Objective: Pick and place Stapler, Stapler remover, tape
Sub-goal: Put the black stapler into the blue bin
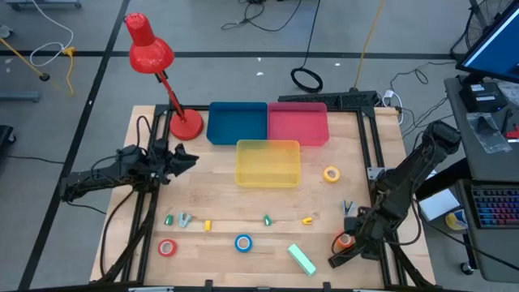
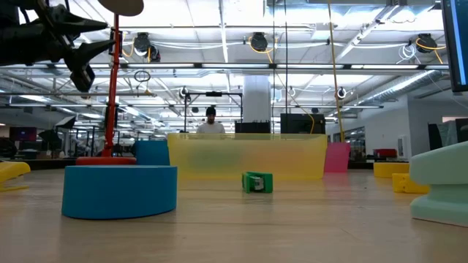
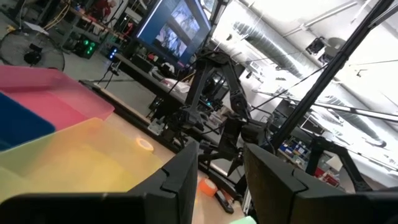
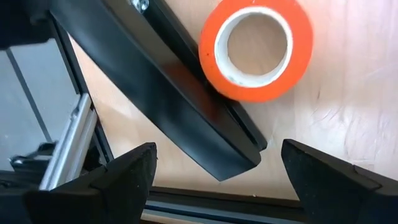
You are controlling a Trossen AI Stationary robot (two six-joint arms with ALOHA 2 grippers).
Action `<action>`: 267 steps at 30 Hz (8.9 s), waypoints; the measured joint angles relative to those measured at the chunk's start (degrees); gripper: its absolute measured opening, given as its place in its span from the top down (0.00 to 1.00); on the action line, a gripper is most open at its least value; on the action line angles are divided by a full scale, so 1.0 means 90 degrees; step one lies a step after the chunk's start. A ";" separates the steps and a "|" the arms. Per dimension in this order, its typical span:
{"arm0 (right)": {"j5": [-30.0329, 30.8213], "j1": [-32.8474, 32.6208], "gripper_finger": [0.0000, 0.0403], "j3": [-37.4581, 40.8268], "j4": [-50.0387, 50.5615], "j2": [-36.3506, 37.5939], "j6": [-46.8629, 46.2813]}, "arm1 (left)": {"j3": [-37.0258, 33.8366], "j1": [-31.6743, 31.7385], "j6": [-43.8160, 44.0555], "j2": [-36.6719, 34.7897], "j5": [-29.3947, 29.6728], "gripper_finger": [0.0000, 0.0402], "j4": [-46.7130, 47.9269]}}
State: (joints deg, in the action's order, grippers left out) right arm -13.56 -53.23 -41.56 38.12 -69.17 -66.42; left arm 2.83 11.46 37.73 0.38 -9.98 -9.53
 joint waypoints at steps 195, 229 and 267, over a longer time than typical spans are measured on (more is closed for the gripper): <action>0.0654 0.0189 0.27 0.0601 -0.1685 -0.1304 0.5785 | 0.0000 0.0002 -0.0008 -0.0002 0.0002 0.67 0.0132; 0.0670 0.0194 0.27 0.0631 -0.3071 -0.1326 0.4448 | 0.0000 0.0000 0.0034 -0.0002 0.0000 0.67 0.0130; 0.0725 -0.0024 0.30 0.0614 -0.1732 -0.1316 0.3859 | 0.0000 0.0002 0.0163 -0.0002 0.0000 0.67 0.0127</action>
State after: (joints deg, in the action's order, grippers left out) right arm -7.04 -53.45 -36.03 22.53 -81.01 -31.68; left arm 2.83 11.48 39.20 0.36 -9.98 -8.38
